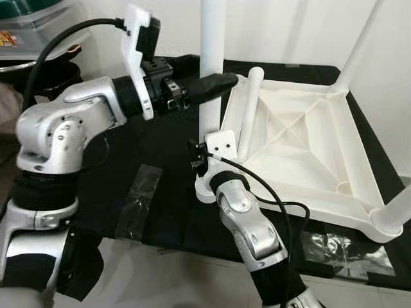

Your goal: Building children table

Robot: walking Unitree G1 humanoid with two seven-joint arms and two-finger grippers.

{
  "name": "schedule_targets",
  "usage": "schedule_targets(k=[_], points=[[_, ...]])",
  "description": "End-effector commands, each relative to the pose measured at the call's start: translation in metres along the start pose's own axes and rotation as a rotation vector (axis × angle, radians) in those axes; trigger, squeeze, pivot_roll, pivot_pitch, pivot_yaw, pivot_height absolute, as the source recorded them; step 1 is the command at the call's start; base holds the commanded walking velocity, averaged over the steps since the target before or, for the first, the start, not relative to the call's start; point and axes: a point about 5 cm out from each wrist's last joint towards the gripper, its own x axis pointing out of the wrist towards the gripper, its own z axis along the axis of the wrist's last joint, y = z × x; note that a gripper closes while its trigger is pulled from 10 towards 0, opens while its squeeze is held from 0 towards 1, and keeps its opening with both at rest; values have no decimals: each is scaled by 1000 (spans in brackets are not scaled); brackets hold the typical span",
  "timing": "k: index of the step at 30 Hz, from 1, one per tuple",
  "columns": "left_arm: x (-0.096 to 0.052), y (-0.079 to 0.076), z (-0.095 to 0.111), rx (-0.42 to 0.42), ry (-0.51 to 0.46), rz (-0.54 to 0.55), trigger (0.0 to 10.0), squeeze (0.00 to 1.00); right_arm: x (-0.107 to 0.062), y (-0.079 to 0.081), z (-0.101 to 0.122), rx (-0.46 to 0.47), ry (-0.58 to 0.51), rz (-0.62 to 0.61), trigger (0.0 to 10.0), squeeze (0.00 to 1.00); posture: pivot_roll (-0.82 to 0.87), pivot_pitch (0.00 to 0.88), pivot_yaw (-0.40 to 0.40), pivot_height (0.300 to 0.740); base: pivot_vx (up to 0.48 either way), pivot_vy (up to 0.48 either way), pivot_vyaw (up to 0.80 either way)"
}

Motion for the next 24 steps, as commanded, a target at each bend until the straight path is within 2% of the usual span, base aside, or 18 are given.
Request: schedule_targets(k=[1, 4, 5, 7, 8, 15, 18, 19, 24], points=[[6, 0, 2, 9, -2, -3, 10000, 0, 0, 12, -10, 36, 60, 22, 10000, 0, 72, 77, 31, 740, 0, 0, 0], [7, -2, 2, 1, -2, -16, 10000, 0, 0, 14, -9, 37, 56, 31, 10000, 0, 72, 77, 31, 740, 0, 0, 0], [9, -2, 2, 4, 1, -27, 7608, 0, 0, 14, -9, 39, 56, 36, 10000, 0, 71, 78, 32, 740, 0, 0, 0], [9, -2, 2, 4, 1, -27, 7608, 0, 0, 14, -9, 39, 56, 36, 10000, 0, 71, 78, 32, 740, 0, 0, 0], [9, -4, 3, 7, 3, -41, 0, 0, 0, 15, -9, 40, 55, 41, 10000, 0, 71, 81, 34, 740, 0, 0, 0], [11, -8, 4, 27, 38, -86, 0, 0, 2, 11, -7, 39, 45, 47, 10000, 0, 73, 84, 35, 740, 0, 0, 0], [10, -11, 2, 24, 53, -106, 0, 0, 3, 7, -5, 34, 38, 48, 10000, 0, 72, 85, 34, 740, 0, 0, 0], [10, -13, -2, 25, 70, -122, 0, 0, 5, 1, -3, 25, 29, 48, 10000, 0, 71, 87, 33, 740, 0, 0, 0], [11, -14, -4, 23, 78, -135, 0, 0, 8, -4, 4, 28, 0, 65, 10000, 0, 70, 87, 35, 740, 0, 0, 0]])
